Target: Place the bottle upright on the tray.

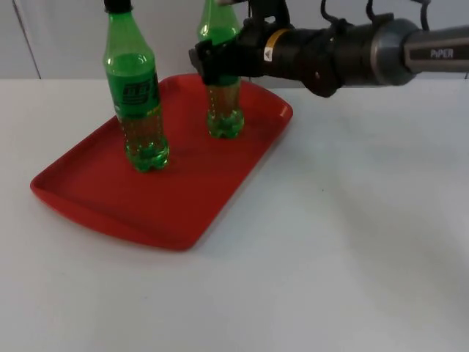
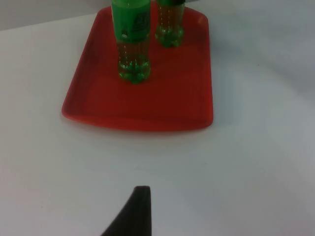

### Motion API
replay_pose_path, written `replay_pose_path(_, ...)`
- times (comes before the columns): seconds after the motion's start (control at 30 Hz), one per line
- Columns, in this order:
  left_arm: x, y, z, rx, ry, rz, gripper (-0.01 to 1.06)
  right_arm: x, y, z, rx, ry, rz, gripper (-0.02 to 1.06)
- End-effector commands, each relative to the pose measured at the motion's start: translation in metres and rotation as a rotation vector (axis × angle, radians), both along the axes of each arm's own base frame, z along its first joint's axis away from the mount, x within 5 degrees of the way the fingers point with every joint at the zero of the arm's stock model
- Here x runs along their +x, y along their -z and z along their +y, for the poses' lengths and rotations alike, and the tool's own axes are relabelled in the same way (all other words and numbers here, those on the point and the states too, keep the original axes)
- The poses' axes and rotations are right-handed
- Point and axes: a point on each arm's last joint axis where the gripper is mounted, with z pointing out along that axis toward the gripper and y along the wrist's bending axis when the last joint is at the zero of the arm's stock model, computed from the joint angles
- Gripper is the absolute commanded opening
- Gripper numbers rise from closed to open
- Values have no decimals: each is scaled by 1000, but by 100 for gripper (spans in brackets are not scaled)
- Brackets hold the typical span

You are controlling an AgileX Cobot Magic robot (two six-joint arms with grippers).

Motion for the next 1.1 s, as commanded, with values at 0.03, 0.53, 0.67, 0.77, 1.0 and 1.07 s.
replay_pose_path(0.03,0,2,0,-8,8,7,105,-9,-14,11,-16,-7,17,105)
replay_pose_path(0.53,0,2,0,-8,8,7,105,-24,-38,6,-173,73,195,105)
replay_pose_path(0.67,0,2,0,-8,8,7,105,-34,-47,9,-257,56,224,105)
replay_pose_path(0.77,0,2,0,-8,8,7,105,-45,-51,14,-297,20,277,105)
replay_pose_path(1.0,0,2,0,-8,8,7,105,-57,-66,10,-303,5,407,105)
replay_pose_path(1.07,0,2,0,-8,8,7,105,-62,-76,6,-331,11,439,105)
